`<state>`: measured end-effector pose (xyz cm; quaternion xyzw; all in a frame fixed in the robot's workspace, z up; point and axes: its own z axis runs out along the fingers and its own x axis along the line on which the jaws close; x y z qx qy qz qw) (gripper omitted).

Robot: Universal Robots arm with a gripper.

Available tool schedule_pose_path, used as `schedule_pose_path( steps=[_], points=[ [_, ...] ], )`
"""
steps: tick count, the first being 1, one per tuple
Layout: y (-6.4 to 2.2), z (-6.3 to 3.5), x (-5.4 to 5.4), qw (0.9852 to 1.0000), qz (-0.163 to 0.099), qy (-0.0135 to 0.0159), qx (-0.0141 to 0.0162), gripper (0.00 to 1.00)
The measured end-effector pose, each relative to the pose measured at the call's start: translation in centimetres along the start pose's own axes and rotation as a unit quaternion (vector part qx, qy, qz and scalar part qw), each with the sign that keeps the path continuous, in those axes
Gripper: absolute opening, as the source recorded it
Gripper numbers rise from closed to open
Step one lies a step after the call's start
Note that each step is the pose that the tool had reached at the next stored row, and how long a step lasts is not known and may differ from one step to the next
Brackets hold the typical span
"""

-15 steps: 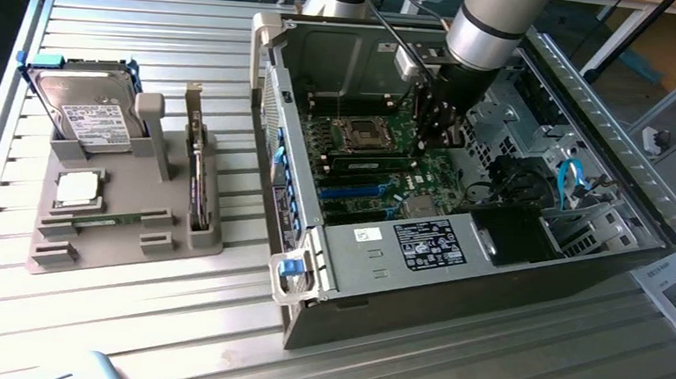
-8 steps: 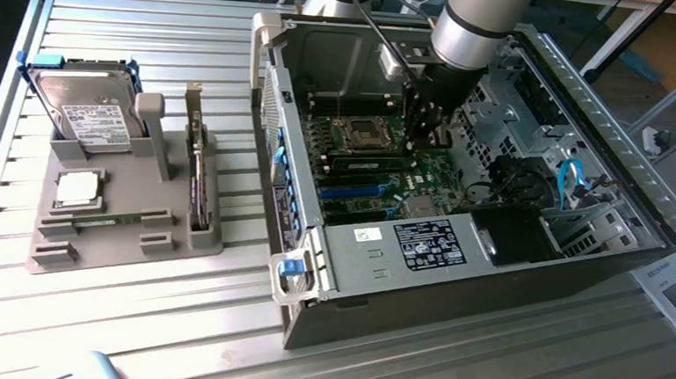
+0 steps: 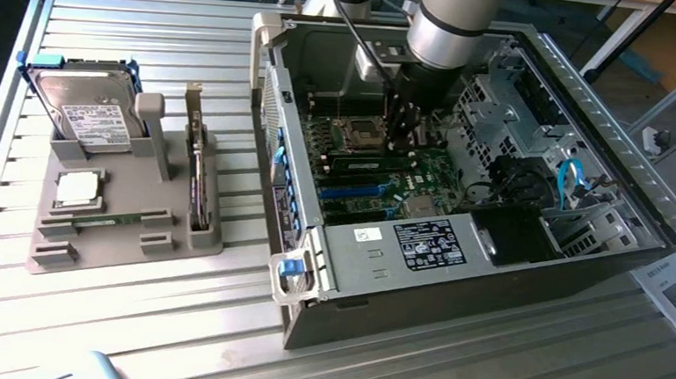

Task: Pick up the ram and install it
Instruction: 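Press down the ram until it locks into place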

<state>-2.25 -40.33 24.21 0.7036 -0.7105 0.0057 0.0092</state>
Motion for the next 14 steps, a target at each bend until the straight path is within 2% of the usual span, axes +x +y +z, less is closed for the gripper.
schedule_pose_path(
  steps=[3,7,11,14],
  points=[
    [0.73,0.01,0.0,1.0,0.0,0.0,0.0009,0.11],
    [2.4,0.01,0.0,1.0,0.0,0.0,0.0028,0.11],
    [2.55,0.02,0.0,1.0,0.0,-0.0001,0.0031,0.11],
    [2.55,0.45,0.0,1.0,0.0,-0.0001,0.0041,0.11]
  ],
)
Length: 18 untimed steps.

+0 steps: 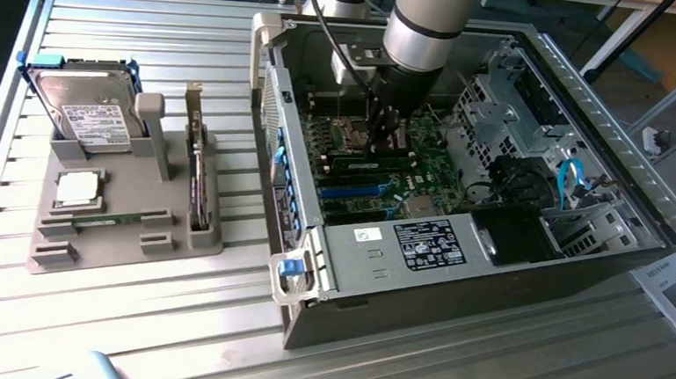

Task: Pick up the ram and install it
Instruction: 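Press down the ram until it locks into place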

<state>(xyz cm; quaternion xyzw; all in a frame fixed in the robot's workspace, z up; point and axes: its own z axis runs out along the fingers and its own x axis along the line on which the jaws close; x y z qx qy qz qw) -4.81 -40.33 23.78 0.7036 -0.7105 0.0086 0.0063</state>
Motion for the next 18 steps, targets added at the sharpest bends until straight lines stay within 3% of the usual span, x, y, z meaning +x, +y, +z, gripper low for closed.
schedule_pose_path(
  steps=[18],
  points=[
    [0.03,0.68,-0.01,1.0,0.0,0.0,0.0012,0.11]
  ],
)
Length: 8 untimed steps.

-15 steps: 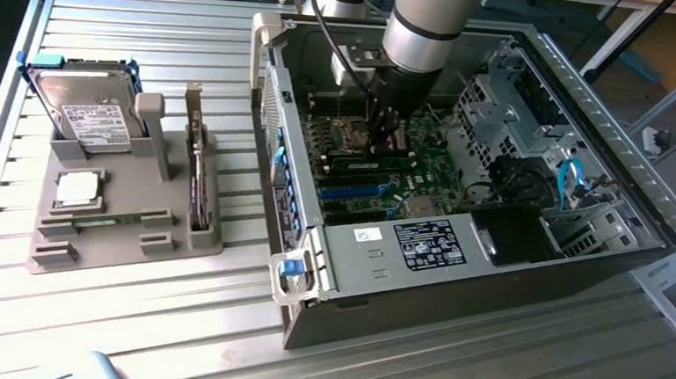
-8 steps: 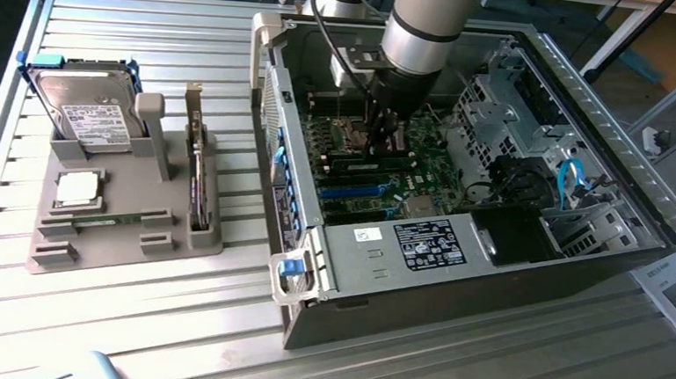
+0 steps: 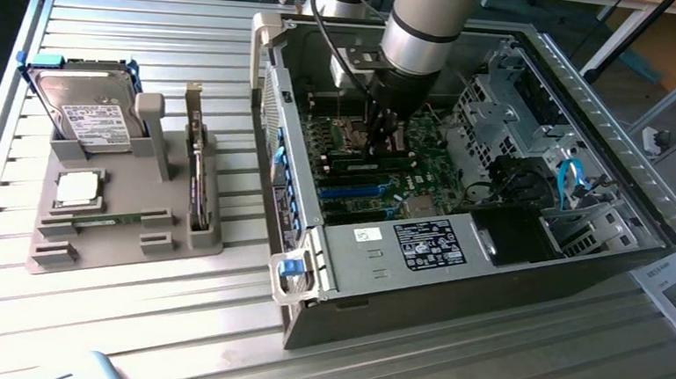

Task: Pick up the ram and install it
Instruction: 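Press down the ram until it locks into place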

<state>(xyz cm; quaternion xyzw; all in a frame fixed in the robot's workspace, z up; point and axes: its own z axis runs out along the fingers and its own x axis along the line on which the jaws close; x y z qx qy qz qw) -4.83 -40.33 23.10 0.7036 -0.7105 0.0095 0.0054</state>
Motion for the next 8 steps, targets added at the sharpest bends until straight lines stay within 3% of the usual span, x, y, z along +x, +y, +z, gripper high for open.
schedule_pose_path(
  steps=[8],
  points=[
    [0.0,-0.37,0.0,1.0,0.0,-0.0001,-0.0001,0.11]
  ],
)
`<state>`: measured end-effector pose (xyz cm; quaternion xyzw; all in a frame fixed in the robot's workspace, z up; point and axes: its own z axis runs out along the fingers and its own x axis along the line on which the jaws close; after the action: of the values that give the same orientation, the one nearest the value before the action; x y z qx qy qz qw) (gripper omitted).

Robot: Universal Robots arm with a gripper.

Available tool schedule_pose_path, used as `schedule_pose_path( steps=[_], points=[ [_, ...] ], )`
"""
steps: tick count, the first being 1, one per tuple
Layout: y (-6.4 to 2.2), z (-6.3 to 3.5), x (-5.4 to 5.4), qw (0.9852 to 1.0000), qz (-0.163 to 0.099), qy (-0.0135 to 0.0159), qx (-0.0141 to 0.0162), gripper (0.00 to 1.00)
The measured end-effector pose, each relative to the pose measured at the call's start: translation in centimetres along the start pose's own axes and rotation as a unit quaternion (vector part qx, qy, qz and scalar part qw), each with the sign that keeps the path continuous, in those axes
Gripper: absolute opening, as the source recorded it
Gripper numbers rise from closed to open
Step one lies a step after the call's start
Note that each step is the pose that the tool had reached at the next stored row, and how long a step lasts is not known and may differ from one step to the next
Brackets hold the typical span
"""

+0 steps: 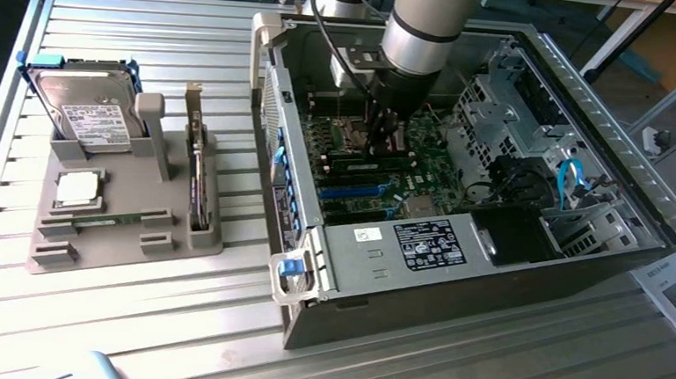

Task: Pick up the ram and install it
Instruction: 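Press down the ram until it locks into place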

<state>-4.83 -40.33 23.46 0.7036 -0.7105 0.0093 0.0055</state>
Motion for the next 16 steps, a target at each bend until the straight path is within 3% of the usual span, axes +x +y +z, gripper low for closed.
schedule_pose_path(
  steps=[16],
  points=[
    [-0.02,-2.69,0.1,1.0,0.0,0.0004,-0.0003,0.11]
  ],
)
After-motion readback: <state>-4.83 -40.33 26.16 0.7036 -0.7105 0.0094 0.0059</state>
